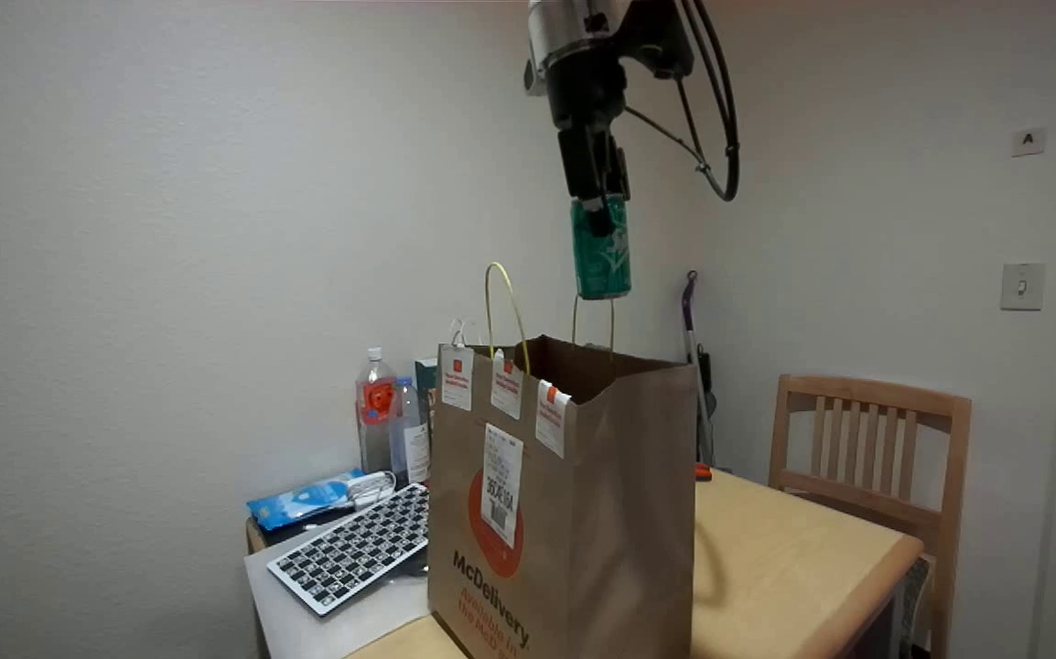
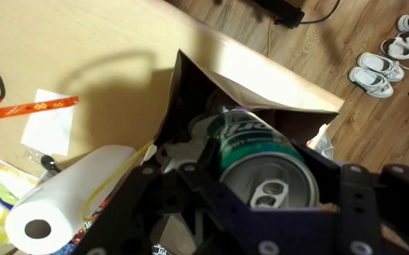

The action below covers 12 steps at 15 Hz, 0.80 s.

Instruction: Pick up the can and put it in the paper bag

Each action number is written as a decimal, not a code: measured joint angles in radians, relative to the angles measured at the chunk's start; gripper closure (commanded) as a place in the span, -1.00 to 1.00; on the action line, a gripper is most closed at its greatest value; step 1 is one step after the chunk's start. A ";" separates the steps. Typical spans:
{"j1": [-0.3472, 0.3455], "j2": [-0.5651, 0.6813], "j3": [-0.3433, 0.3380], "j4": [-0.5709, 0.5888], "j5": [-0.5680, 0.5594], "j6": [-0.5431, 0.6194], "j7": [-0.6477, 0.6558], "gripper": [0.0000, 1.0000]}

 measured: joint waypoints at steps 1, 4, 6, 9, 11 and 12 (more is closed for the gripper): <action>0.001 0.013 0.001 0.003 -0.001 0.027 -0.021 0.46; -0.002 0.059 -0.001 0.003 0.000 0.121 -0.101 0.46; -0.009 0.096 -0.004 0.003 0.001 0.155 -0.132 -0.04; -0.021 0.139 -0.015 0.003 -0.001 0.161 -0.137 -0.04; -0.022 0.143 -0.017 0.003 -0.001 0.162 -0.138 0.46; -0.022 0.143 -0.016 0.003 -0.001 0.161 -0.138 0.46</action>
